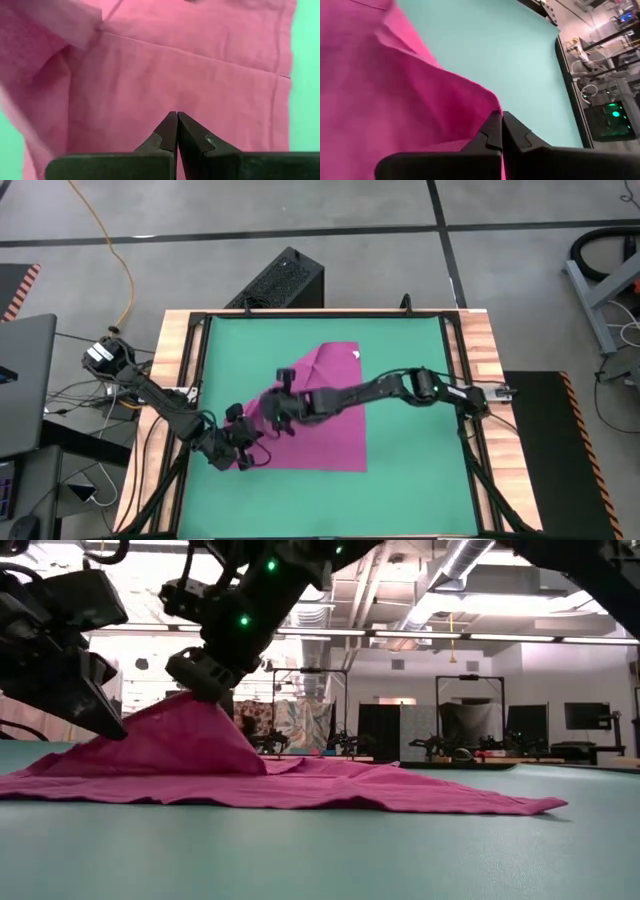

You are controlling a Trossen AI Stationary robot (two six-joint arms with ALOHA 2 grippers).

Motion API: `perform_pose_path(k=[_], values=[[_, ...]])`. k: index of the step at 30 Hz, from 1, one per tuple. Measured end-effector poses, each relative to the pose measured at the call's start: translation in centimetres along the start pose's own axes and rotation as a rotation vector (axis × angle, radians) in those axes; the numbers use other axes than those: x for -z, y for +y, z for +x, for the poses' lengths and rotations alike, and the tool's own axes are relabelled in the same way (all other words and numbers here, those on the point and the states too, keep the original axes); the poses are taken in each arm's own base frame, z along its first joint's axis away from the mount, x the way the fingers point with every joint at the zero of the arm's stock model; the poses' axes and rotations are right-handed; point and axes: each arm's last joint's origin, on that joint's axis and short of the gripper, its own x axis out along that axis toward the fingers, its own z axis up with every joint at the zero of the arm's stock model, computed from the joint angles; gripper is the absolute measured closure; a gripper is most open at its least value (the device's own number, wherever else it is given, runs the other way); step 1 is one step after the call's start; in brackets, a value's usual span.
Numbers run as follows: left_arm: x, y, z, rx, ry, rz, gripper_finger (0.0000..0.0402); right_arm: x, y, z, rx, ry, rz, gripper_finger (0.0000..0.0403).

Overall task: Roll towel
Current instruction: Fold the pink towel

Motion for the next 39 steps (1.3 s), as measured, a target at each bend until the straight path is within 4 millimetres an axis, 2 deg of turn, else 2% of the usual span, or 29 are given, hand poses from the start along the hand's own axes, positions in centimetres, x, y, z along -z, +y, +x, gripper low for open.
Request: perform_pose_path(k=[6, 13, 17, 24, 28, 32, 35, 37, 39], values=[[0.4, 0.4, 0.0, -0.046, -0.001, 0.006, 0.0401, 0.8, -5.0, 3.1, -0.033, -0.033, 0.065, 0.0393], [3.0, 2.1, 0.7, -0.038, 0.006, -0.099, 0.0401, 2.4, -10.8, 6.4, -0.031, -0.091, 0.241, 0.0384], [3.7, 2.4, 0.9, -0.004, 0.026, -0.152, 0.0401, 3.8, -13.4, 7.7, -0.081, -0.096, 0.355, 0.0341], [3.6, 2.3, 0.9, 0.012, 0.023, -0.165, 0.0401, 5.1, -16.4, 8.9, -0.283, -0.160, 0.562, 0.0226], [3.6, 2.3, 0.9, 0.011, 0.023, -0.167, 0.0401, 4.8, -17.4, 8.2, -0.366, -0.209, 0.552, 0.0193], [3.6, 2.3, 0.9, 0.011, 0.022, -0.174, 0.0401, 2.9, -19.7, 5.2, -0.291, -0.298, 0.454, 0.0191], [3.6, 2.3, 0.9, 0.011, 0.023, -0.176, 0.0401, 2.7, -21.4, 4.0, -0.235, -0.298, 0.466, 0.0194], [3.6, 2.3, 0.9, 0.012, 0.024, -0.179, 0.0401, 3.1, -21.6, 3.7, -0.272, -0.264, 0.452, 0.0197], [3.7, 2.3, 0.8, 0.014, 0.027, -0.181, 0.0401, 3.3, -20.9, 3.4, -0.343, -0.219, 0.398, 0.0201]])
